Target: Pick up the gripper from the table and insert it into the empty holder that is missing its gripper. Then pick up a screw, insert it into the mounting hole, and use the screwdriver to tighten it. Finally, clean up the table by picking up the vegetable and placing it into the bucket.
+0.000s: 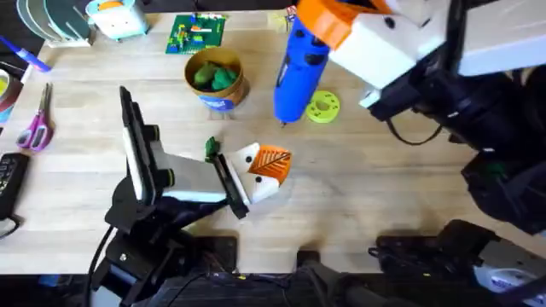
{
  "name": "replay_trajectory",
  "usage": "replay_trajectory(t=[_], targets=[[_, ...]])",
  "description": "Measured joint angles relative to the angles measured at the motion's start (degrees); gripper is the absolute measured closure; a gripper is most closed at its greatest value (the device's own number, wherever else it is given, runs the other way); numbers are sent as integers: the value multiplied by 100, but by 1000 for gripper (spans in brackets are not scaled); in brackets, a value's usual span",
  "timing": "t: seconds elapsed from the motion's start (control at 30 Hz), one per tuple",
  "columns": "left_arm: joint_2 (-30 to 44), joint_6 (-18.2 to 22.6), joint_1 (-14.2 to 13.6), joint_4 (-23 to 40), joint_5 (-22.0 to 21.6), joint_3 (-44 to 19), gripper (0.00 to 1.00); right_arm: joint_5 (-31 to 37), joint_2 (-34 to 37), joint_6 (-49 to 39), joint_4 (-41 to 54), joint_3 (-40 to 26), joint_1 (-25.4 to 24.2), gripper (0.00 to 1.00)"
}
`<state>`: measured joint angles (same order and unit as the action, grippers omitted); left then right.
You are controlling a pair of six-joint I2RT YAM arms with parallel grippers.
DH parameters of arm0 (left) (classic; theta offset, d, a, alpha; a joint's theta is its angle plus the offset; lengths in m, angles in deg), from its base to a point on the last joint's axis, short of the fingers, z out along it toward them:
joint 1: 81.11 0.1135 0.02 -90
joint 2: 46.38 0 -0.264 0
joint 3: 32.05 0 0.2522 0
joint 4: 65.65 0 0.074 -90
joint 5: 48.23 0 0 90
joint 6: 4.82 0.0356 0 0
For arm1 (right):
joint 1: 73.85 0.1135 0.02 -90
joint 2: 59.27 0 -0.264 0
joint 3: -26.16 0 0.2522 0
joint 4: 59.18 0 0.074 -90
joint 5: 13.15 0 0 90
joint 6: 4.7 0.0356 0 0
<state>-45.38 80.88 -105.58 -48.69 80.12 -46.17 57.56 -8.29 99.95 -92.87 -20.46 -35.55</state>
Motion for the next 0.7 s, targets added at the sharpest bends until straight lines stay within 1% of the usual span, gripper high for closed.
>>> replay_trajectory(t=[0.1,0.23,0.43,0.7], targets=[[0,0,0,0,0,0,992,22,392,-54,-627,0,273,978],[0,0,0,0,0,0,992,41,724,-100,-1046,0,549,978],[0,0,0,0,0,0,992,41,1046,-107,-1082,0,794,978],[0,0,0,0,0,0,992,39,1159,-120,-1087,0,944,978]])
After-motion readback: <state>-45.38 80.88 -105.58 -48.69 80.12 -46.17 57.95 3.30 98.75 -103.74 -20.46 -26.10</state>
